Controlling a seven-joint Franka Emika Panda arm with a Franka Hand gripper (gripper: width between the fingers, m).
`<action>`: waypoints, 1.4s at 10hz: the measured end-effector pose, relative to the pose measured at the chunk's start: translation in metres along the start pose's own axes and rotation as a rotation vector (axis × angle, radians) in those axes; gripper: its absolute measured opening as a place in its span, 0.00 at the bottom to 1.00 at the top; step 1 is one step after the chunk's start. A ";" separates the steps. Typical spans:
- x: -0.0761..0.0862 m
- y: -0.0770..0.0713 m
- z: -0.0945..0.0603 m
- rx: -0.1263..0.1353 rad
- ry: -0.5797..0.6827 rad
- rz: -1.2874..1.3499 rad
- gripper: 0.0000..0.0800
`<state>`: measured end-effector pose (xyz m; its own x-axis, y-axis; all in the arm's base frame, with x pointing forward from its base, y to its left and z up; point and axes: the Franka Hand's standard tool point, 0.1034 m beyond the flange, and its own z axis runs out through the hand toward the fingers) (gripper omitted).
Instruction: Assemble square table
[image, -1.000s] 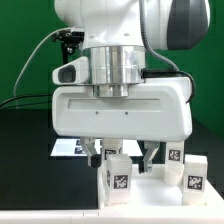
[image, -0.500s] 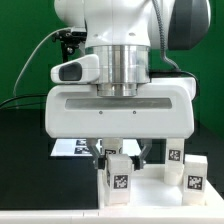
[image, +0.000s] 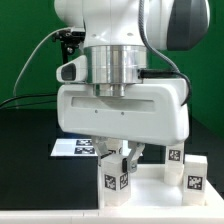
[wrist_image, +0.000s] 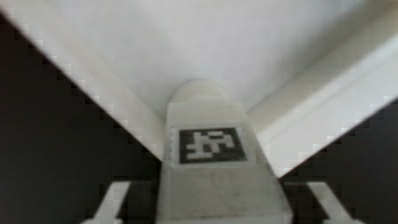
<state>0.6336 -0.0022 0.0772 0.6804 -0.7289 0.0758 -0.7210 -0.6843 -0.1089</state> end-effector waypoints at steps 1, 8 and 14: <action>-0.002 0.000 0.000 -0.008 -0.022 0.192 0.36; -0.004 -0.003 0.002 -0.005 -0.068 0.781 0.36; -0.010 -0.005 0.002 0.003 -0.088 0.192 0.80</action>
Offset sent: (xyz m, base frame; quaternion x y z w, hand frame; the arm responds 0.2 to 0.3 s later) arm 0.0196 0.0078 0.0095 0.0556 -0.0064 0.3729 0.9262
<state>0.6307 0.0080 0.0747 0.5395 -0.8414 -0.0330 -0.8382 -0.5329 -0.1158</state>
